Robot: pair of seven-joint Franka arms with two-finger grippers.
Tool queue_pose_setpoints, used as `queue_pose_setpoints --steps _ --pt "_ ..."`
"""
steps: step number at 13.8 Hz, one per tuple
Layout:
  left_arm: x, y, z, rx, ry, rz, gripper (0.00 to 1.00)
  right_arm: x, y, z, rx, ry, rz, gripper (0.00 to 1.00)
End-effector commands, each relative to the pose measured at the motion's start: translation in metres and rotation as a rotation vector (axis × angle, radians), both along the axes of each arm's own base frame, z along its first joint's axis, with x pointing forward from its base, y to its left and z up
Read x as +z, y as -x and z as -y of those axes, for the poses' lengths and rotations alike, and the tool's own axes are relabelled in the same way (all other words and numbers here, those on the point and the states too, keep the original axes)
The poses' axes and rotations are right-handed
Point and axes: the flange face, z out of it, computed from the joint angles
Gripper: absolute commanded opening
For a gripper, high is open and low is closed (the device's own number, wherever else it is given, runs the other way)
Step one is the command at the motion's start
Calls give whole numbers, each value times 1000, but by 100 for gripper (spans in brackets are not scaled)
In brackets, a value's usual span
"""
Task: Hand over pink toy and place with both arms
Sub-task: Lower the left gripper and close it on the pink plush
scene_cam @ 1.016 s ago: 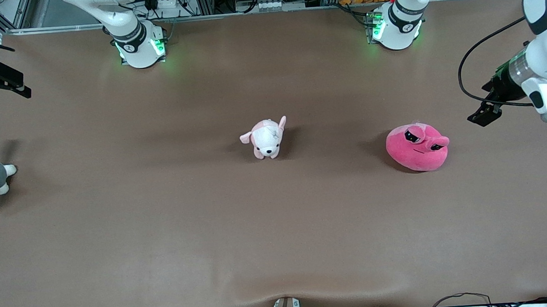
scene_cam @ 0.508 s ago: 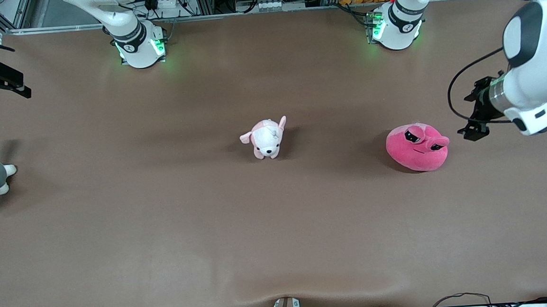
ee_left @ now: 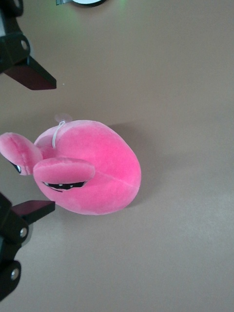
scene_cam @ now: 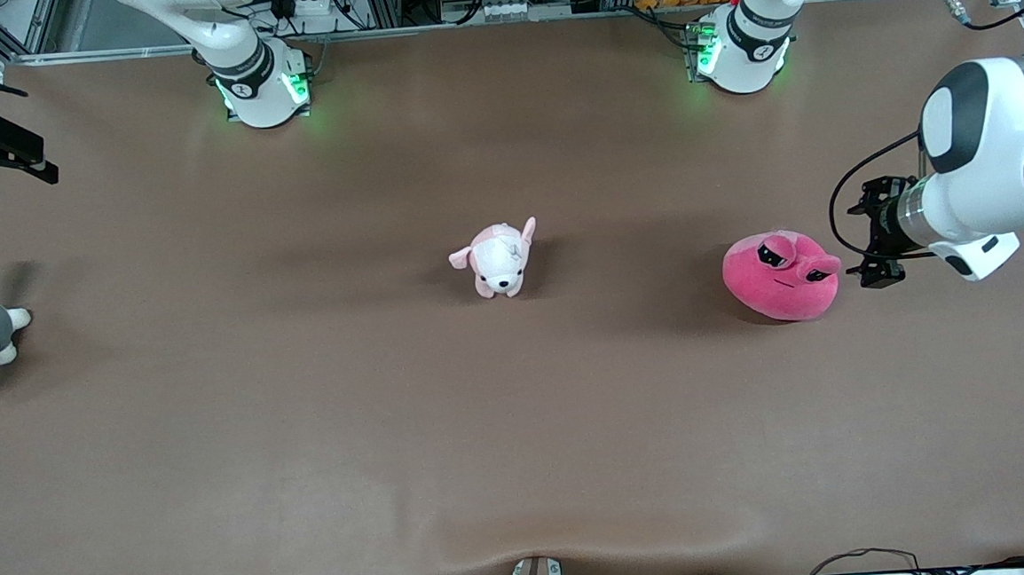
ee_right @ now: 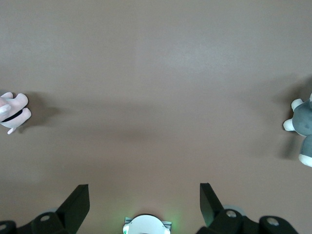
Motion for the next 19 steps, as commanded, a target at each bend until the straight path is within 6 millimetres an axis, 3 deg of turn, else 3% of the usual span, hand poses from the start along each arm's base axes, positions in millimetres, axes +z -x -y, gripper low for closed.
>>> queue_pose_setpoints --steps 1,3,6,9,11,16,18,19 --pt "-15 -1 1 36 29 2 100 2 4 1 -5 -12 4 100" --pt "-26 1 -1 41 30 -6 100 2 4 4 -5 -11 6 100" --pt "-41 6 -22 123 86 8 100 -4 -4 5 -3 -10 -2 100" --pt "-43 6 -21 131 95 11 100 -3 -4 8 -5 2 3 100" --pt "-45 6 -18 148 123 9 100 -17 -15 9 -5 1 -14 100" --pt "-55 1 -15 151 135 17 100 -15 -35 17 -10 73 58 100" --pt "-63 -1 -14 150 137 17 82 -24 -49 21 -21 107 85 100" --pt "-66 -3 -14 152 137 17 67 -25 -49 23 -27 106 82 100"
